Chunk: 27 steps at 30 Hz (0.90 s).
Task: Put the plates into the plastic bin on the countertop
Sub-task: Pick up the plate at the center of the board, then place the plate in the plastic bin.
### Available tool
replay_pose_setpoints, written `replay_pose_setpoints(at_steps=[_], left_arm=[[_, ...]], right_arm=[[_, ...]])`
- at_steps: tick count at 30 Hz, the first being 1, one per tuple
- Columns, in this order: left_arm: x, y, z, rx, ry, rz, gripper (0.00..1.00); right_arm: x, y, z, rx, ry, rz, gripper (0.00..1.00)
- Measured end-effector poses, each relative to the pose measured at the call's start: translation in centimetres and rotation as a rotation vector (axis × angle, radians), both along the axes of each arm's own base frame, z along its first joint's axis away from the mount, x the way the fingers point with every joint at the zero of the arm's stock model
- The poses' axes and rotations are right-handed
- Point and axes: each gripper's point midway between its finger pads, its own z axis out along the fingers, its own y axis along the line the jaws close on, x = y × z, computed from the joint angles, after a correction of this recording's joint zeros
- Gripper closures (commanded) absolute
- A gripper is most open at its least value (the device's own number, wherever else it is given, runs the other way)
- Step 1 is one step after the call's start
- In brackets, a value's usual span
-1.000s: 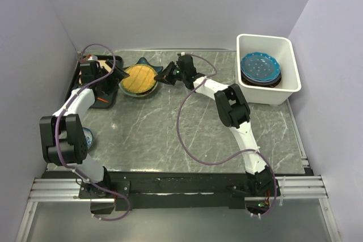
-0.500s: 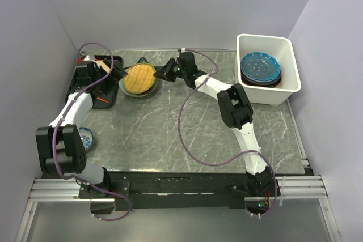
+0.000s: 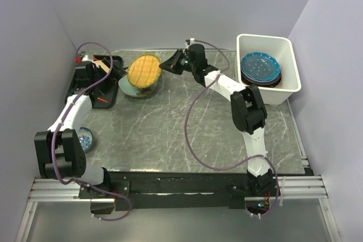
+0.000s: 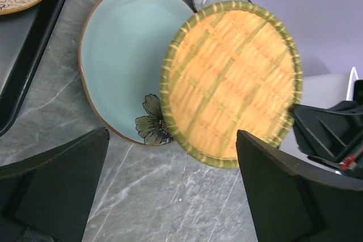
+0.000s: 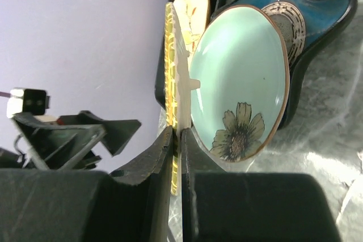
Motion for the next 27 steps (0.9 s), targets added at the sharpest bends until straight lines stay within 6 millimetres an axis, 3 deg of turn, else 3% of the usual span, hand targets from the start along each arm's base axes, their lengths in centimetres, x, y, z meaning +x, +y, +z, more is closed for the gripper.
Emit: replay_pose_setpoints(at_steps=[5,15,27], left_arm=[[-0.1,0.0,-0.3,-0.001,0.005,0.000,0.01],[-0.1,0.0,0.1,0.000,-0.009,0.000,0.01],[-0.3,-0.2,-0.4,-0.006,-0.008,-0.010,0.01]], right_arm=[[-0.2,-1.5,0.8,0.000,-0.008,-0.018,0.98],[-0.4,-5.6,0.5,-0.027,0.008,-0.080,0.97],[-0.7,-10.2,5.4,-0.025,-0.088,-0.156,0.98]])
